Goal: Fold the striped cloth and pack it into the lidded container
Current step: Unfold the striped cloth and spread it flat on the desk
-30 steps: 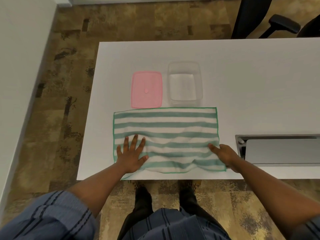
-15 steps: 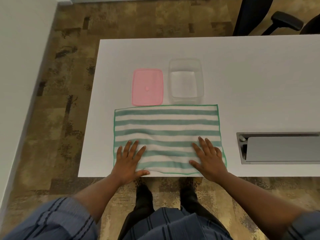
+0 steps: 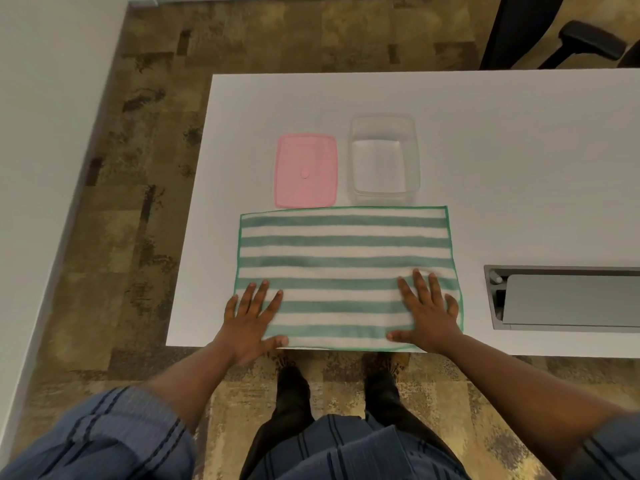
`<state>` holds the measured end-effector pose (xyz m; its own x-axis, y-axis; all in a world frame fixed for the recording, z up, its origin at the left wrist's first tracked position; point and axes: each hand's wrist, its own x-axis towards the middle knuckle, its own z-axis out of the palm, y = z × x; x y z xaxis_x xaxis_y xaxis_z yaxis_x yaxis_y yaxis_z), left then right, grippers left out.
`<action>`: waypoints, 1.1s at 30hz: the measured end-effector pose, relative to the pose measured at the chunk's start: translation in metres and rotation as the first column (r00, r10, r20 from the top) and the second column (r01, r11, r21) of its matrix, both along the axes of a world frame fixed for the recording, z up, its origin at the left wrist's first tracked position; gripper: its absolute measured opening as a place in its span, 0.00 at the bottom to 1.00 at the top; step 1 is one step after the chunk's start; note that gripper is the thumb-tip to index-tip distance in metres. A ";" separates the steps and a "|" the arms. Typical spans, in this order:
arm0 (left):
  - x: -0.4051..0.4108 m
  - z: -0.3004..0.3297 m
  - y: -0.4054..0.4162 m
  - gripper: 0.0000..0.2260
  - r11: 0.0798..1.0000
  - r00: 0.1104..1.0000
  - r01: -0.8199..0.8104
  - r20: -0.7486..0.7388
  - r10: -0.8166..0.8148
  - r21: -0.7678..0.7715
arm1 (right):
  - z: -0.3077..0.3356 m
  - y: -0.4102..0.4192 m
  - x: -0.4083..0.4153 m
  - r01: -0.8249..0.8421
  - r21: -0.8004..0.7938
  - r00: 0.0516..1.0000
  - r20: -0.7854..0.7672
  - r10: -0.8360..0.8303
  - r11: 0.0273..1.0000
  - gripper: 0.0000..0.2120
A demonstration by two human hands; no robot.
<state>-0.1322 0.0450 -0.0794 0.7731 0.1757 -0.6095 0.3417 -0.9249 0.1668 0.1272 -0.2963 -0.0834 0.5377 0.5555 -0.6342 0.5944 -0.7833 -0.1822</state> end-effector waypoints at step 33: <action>0.036 -0.020 -0.030 0.55 0.985 0.971 -0.156 0.193 0.138 0.077 | -0.014 0.007 -0.024 0.153 0.119 0.962 0.207 -0.175 0.981 0.41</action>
<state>-0.0966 0.0154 -0.0995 0.8332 0.3439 -0.4331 0.4457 -0.8812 0.1578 0.1033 -0.2895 -0.0974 0.7447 0.5032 -0.4384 0.4928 -0.8576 -0.1472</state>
